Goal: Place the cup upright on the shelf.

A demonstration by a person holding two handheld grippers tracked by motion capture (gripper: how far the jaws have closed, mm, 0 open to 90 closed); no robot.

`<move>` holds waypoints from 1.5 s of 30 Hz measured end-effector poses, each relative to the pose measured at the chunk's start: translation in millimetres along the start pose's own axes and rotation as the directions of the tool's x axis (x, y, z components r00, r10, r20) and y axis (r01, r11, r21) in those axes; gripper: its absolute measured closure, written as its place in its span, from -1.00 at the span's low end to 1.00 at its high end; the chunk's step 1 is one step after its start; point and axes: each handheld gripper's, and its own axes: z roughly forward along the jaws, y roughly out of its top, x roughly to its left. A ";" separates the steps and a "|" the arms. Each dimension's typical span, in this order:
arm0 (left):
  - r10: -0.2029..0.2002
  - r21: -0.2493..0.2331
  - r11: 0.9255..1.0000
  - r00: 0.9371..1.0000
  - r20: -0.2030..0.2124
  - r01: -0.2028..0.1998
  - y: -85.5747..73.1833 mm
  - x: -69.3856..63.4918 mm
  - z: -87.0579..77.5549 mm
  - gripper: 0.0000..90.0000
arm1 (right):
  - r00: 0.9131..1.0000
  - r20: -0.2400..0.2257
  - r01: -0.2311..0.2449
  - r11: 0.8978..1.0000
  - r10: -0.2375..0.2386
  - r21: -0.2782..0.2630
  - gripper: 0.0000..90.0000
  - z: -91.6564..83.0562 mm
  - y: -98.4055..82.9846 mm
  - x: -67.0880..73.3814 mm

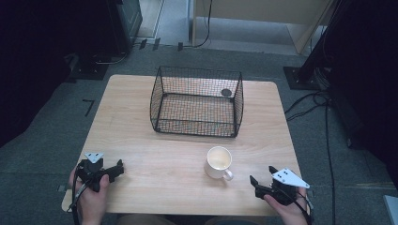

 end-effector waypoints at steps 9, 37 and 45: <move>0.000 0.000 1.000 1.000 0.000 0.000 0.0 0.0 0.0 -0.96 | 0.993 -0.109 0.034 0.999 -0.037 -0.023 -0.33 2.3 9.1 24.1; 0.000 0.000 1.000 1.000 0.000 0.000 0.0 0.0 0.0 -0.96 | 0.973 -0.230 0.035 0.998 -0.023 0.047 0.74 35.9 21.3 60.9; 0.000 0.000 1.000 1.000 0.000 0.000 0.0 0.0 0.0 -0.96 | 0.970 -0.238 0.056 0.998 -0.053 0.005 0.79 37.0 26.3 63.9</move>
